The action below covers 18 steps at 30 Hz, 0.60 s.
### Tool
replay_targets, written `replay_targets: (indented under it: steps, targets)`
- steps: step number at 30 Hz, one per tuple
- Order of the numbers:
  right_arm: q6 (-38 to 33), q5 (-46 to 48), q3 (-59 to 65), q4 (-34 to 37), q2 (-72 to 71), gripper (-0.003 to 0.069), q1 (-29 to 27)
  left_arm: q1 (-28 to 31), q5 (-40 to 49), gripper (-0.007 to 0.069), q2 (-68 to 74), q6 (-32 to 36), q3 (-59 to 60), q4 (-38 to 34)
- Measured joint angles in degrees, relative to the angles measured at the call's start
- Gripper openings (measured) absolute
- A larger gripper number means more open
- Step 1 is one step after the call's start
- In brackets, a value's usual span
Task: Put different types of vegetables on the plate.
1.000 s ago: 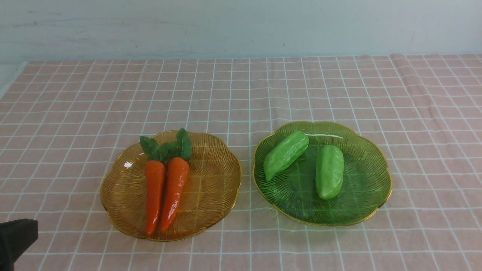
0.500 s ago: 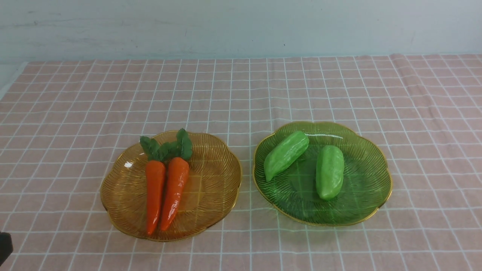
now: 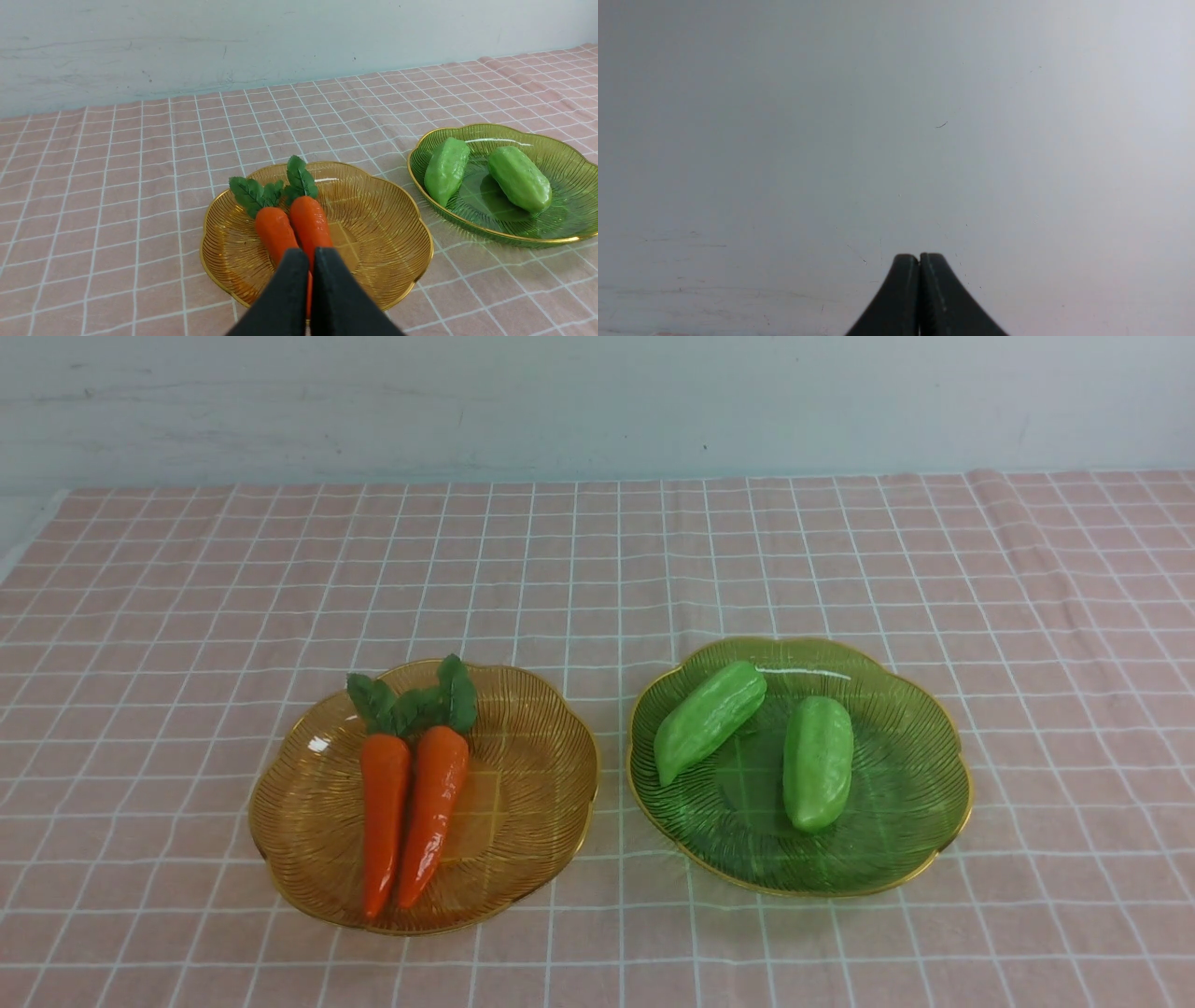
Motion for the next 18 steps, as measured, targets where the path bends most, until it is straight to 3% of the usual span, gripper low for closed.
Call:
replay_targets:
  steps: [9, 18]
  targets:
    - [0.0, 0.07, 0.0, 0.0, 0.0, -0.0015, 0.0, 0.0, -1.58, -0.0003, 0.0, 1.26, 1.02, 0.1]
    - [0.0, 0.11, 0.0, 0.0, 0.0, -0.0015, 0.0, 4.72, -13.75, -0.0003, -2.89, 2.5, 10.22, 0.38]
